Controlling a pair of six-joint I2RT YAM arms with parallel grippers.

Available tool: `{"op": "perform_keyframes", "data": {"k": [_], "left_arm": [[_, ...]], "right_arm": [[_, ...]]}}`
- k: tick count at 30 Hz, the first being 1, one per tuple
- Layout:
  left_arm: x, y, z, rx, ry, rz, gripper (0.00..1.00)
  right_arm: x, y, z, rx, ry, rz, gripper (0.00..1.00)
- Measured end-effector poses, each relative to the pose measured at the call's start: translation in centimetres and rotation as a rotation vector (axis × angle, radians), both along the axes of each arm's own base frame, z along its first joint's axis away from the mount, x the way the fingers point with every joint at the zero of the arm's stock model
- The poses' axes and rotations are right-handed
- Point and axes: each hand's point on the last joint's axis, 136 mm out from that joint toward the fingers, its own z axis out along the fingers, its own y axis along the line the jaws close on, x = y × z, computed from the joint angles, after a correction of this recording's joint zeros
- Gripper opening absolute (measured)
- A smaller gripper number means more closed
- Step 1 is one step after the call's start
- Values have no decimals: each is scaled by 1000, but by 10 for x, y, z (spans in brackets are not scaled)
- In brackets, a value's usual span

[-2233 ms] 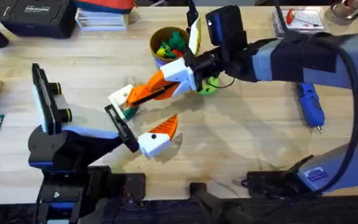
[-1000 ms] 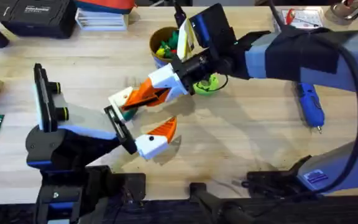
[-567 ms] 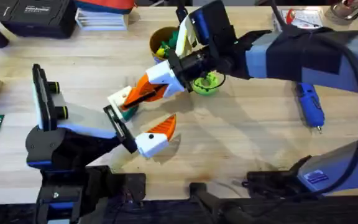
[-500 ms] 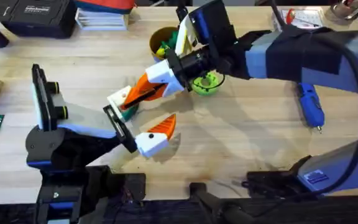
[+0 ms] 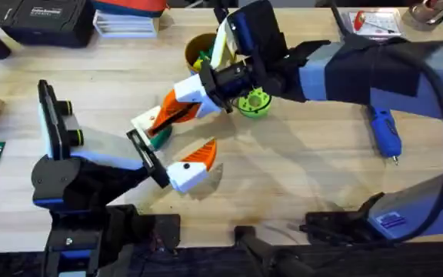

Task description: Pick up the gripper from the table and insert it into the empty holder that is missing its gripper. Then pick up a screw, insert it into the mounting hole, and use the screwdriver to tighten it. Finally, clean up the table by picking up the vegetable and placing it into the bucket.

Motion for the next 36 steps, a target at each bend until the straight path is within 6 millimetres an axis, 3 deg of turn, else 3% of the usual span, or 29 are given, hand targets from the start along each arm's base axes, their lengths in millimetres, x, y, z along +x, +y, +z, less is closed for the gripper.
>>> {"op": "perform_keyframes", "data": {"k": [24,36], "left_arm": [[-1,0,0,-6,11,-3,986],[-5,-3,0,8,-13,-34,986]], "right_arm": [[-5,1,0,6,-91,42,10],[-8,-4,3,29,-82,78,118]]}}
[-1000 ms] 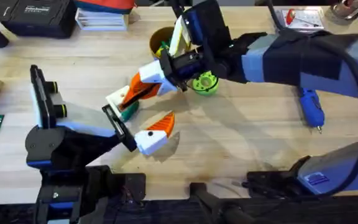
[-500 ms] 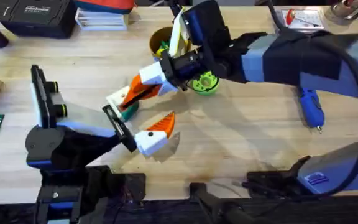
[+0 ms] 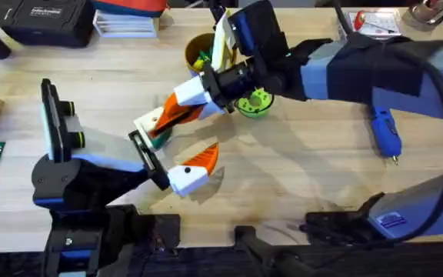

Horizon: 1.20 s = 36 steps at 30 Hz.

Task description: Pick up the gripper from the table and insert it into the empty holder that is missing its gripper. Then pick up a screw, insert it into the mounting hole, and use the screwdriver to tighten it. Finally, clean up the table by picking up the vegetable and placing it into the bucket.

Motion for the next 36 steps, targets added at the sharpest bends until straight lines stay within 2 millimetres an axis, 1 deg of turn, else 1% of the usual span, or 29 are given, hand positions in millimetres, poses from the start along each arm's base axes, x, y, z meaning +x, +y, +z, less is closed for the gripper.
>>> {"op": "perform_keyframes", "data": {"k": [5,6,12,15,17,18,21,22,26,29,31,32,35,36], "left_arm": [[-5,-3,0,-3,3,-34,986],[-7,-4,1,-4,3,-44,986],[-11,-7,1,-6,5,-73,986],[-13,-8,1,-6,0,-86,986],[-14,-9,1,-4,-4,-88,986],[-14,-9,1,-2,-8,-89,986],[-14,-9,1,1,-12,-91,986],[-14,-9,1,0,-12,-95,986],[-36,-21,2,-15,2,-231,986],[-41,-23,2,-19,6,-261,986],[-43,-23,2,-21,8,-271,986],[-44,-24,2,-22,8,-277,986],[-45,-24,2,-23,10,-285,986],[-45,-24,2,-23,11,-286,986]], "right_arm": [[-3,-7,-3,-11,40,13,136],[-3,-8,-3,-10,46,16,162],[-5,-11,-3,-6,56,27,241],[-6,-12,-3,-10,62,29,349],[-6,-12,-4,-11,63,29,371],[-6,-12,-4,-11,62,29,405],[-6,-13,-4,-12,62,28,465],[-6,-13,-4,-11,62,29,502],[-14,-6,4,20,49,71,599],[-18,-5,6,30,56,89,676],[-16,-7,6,35,57,86,713],[-14,-8,7,35,57,81,753],[-9,-11,6,36,53,68,958],[-7,-12,6,38,48,64,984]]}}
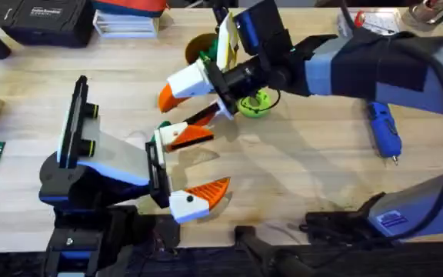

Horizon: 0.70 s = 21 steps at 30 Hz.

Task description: Pick up the gripper from the table and insert it into the empty holder that is missing its gripper. Then pick up a screw, insert it into the mounting hole, and use the screwdriver to tighten it. Finally, clean up the table by picking up the vegetable and placing it into the bucket.

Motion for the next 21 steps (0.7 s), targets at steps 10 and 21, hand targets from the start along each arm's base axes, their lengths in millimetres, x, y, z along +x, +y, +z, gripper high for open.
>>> {"op": "perform_keyframes", "data": {"k": [10,21], "left_arm": [[-1,0,0,-1,0,-4,985],[-1,0,0,-1,0,-6,986]], "right_arm": [[43,-23,-17,-99,-82,-161,993],[74,-109,37,-501,-479,-366,994]]}}
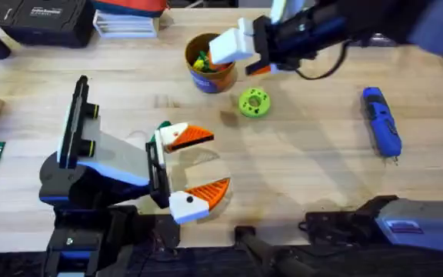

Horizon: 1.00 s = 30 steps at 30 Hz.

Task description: Pick up the gripper from the table and insert it into the empty holder that is missing its gripper. Then pick up a screw, insert it into the mounting hole, and use the screwdriver to tighten it. Finally, clean up the table by picking up the vegetable and placing it into the bucket.

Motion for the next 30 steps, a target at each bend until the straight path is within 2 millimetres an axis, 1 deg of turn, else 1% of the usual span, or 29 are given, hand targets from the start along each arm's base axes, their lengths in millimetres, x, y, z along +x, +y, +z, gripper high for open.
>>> {"op": "perform_keyframes", "data": {"k": [2,4,7,12,13,14,16,21,23,26,30], "left_arm": [[0,0,0,0,0,0,986],[0,0,0,0,0,0,986],[0,0,0,0,0,0,986],[0,0,0,0,0,0,986],[0,0,0,0,0,0,986],[0,0,0,0,0,0,986],[0,0,0,0,0,0,986],[0,0,0,0,0,0,986],[0,0,0,0,0,0,986],[0,0,0,0,0,0,986],[0,0,0,0,0,0,986]], "right_arm": [[-7,-11,6,-91,-71,6,994],[-12,-17,3,-170,-110,19,994],[-11,-20,-4,-243,-142,36,994],[-14,-34,-23,-362,-142,91,991],[-14,-36,-27,-385,-138,105,971],[-15,-39,-33,-411,-132,119,922],[-14,-42,-46,-455,-109,141,783],[-9,-42,-87,-537,-34,188,548],[-10,-40,-103,-560,1,208,482],[-12,-41,-120,-588,44,223,465],[-9,-48,-132,-643,54,214,472]]}}
